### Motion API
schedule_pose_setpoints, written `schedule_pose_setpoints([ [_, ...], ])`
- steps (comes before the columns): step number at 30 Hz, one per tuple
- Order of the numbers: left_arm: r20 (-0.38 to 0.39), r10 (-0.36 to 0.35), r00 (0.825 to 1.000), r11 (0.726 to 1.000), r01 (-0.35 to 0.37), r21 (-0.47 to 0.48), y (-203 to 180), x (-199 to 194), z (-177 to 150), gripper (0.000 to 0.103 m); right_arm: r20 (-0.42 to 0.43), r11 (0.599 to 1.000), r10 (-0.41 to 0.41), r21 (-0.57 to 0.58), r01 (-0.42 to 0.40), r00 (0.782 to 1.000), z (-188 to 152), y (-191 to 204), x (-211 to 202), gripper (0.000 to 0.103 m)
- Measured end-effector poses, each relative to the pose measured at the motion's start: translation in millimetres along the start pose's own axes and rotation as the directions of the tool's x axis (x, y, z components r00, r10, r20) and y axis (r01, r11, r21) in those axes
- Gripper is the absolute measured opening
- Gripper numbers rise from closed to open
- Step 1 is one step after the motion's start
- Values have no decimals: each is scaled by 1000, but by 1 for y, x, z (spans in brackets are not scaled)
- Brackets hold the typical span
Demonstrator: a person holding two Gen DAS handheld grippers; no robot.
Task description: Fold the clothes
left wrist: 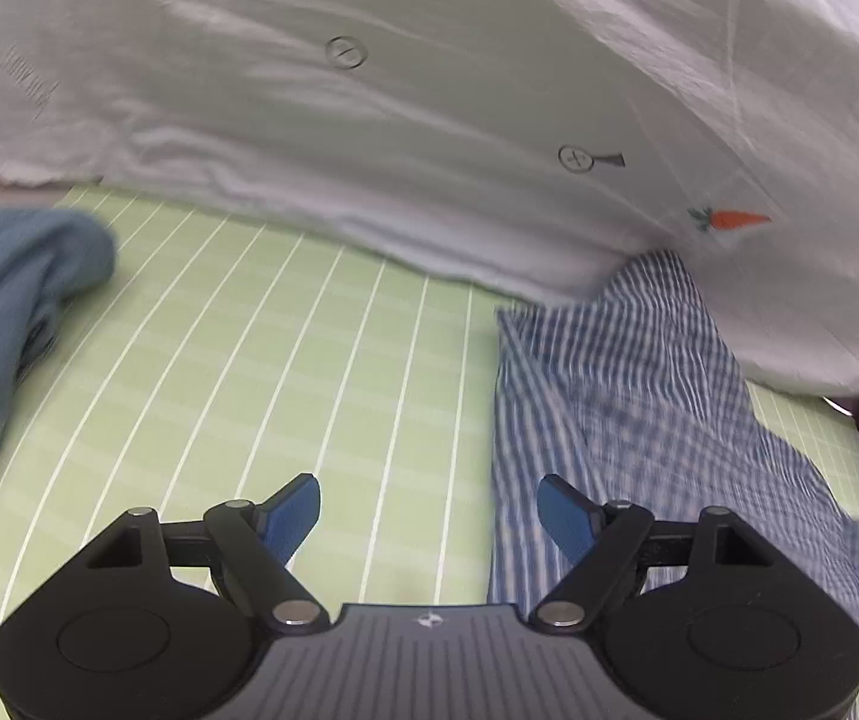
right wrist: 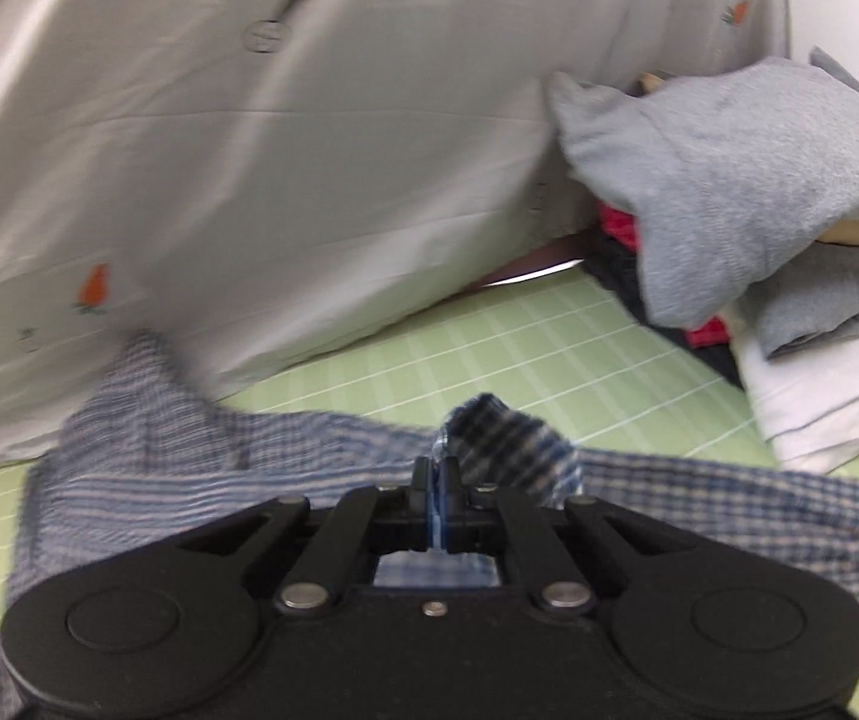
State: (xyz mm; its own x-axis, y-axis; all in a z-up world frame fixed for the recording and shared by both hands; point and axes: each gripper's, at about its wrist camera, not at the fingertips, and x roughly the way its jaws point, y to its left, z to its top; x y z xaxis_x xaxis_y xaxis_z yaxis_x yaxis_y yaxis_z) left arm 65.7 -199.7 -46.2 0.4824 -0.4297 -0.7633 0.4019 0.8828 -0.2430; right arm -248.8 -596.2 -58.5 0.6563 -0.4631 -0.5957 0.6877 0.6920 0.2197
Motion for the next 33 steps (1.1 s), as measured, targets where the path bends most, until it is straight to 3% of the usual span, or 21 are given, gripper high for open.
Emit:
schedule_pose_setpoints([
  [6,-42,10,999,999,-12,-36,26,-54,-66,80,-75,979,136,-143,-145,988,-47,56,-53,2],
  [12,-61,41,997,999,-43,-33,42,-92,-118,80,-224,953,222,-154,-259,949,-113,76,-84,2],
  [14,-72,48,996,998,-50,-27,45,-99,-130,80,-270,947,231,-158,-280,935,-134,80,-93,2],
  [18,-95,62,994,998,-64,-15,51,-112,-153,80,-298,954,216,-138,-266,930,-153,79,-109,4],
  [19,-100,66,993,998,-67,-12,53,-115,-159,80,-305,956,212,-133,-262,928,-158,79,-113,10],
  [21,-111,73,991,997,-74,-5,56,-121,-171,81,-319,959,205,-123,-255,925,-167,78,-120,41],
  [22,-117,76,990,997,-77,-2,57,-124,-176,81,-326,961,202,-118,-251,924,-172,78,-124,49],
  [23,-122,80,989,997,-81,1,59,-128,-182,81,-326,964,196,-107,-242,925,-175,77,-128,49],
  [24,-128,84,988,996,-84,4,60,-131,-188,83,-316,971,186,-88,-224,930,-174,76,-131,54],
  [28,-123,83,989,995,-75,67,55,-126,-185,90,-241,992,108,-35,-120,965,-174,72,-145,100],
  [33,-156,2,988,998,7,58,44,-103,-174,93,-225,1000,-9,-23,4,974,-174,65,-164,103],
])
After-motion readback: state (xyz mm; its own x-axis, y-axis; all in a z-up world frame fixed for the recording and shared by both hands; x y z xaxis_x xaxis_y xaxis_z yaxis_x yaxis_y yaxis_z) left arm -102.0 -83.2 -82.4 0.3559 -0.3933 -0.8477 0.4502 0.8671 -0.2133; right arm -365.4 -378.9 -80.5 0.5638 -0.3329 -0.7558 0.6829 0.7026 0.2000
